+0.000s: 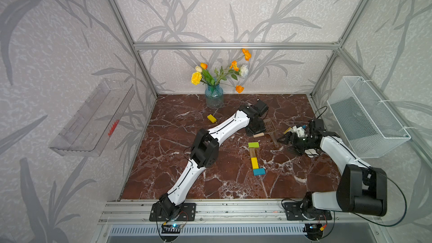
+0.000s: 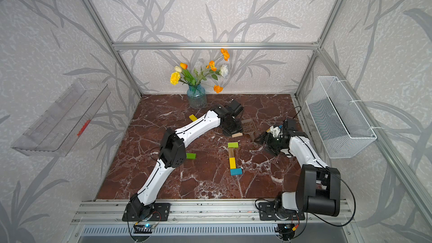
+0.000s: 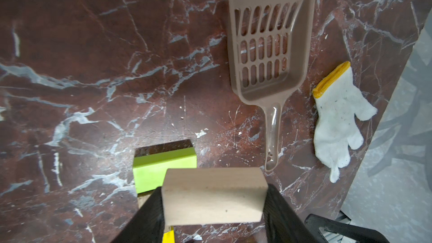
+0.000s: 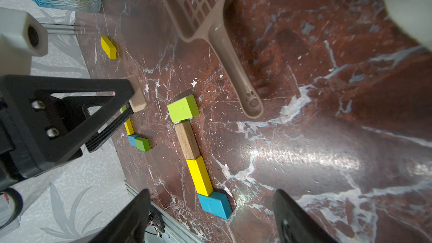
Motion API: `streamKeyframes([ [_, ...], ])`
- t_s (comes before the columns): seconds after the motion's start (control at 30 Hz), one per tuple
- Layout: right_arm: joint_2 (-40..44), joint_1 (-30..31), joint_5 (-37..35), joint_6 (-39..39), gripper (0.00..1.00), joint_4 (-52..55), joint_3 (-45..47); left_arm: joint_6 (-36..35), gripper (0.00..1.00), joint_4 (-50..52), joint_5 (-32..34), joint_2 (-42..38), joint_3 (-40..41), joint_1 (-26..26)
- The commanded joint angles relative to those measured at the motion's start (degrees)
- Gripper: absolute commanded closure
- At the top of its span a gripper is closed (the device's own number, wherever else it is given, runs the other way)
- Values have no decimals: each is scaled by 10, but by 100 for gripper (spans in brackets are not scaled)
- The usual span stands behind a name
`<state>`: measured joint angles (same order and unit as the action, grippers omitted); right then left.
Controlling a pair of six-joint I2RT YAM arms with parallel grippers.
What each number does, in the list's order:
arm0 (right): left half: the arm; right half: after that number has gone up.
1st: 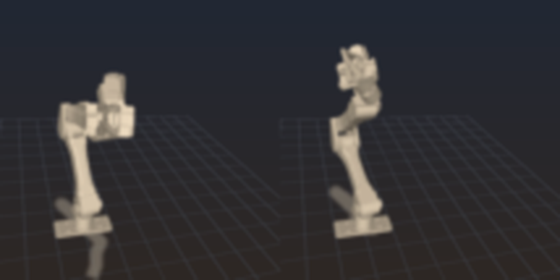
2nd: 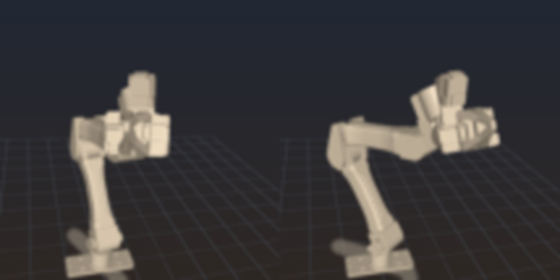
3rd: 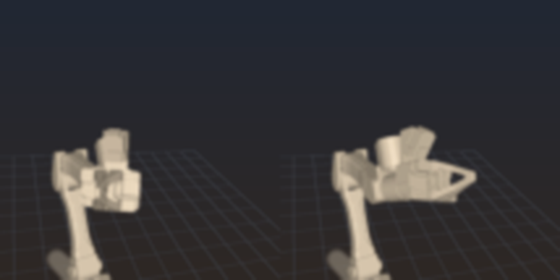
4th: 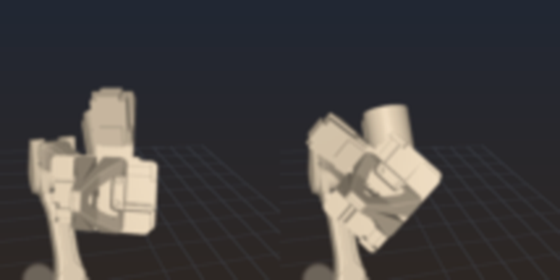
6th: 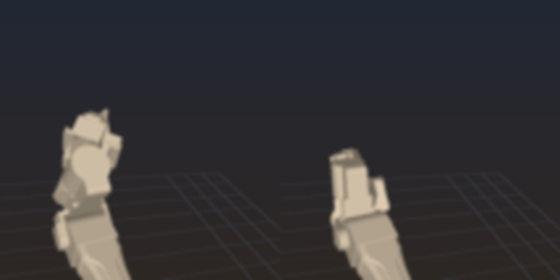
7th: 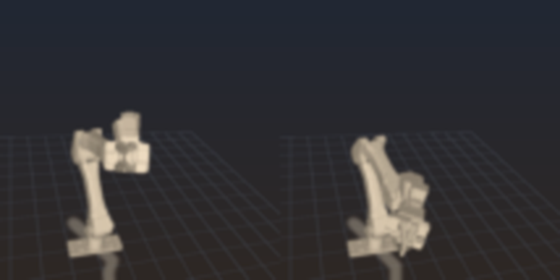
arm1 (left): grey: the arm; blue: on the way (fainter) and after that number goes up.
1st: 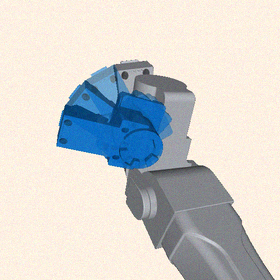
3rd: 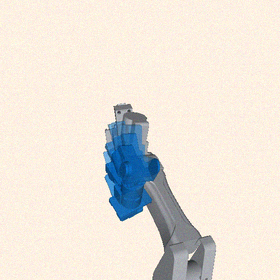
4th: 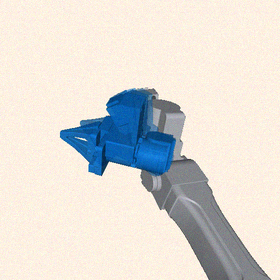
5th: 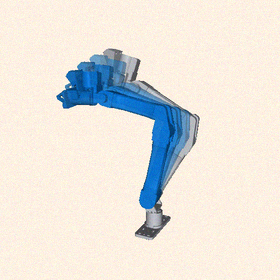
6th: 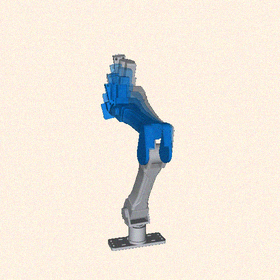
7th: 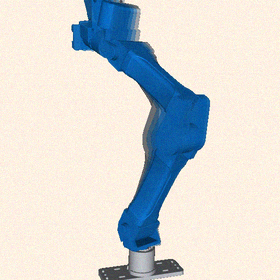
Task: Assemble the letter c with building blocks
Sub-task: Pick up the building block from the center of the board, then place the building block at the center of the board.
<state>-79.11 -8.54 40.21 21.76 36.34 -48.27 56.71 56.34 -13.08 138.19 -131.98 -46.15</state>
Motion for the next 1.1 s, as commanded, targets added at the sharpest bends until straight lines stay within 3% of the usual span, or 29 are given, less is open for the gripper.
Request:
streamKeyframes([
  [0.0,-2,-11,15,-17,18,15,-10,19,54,-15,-11,20,-16,-8],
  [1.07,9,-42,40,-30,18,16,6,36,52,-32,-20,63,-17,-39],
])
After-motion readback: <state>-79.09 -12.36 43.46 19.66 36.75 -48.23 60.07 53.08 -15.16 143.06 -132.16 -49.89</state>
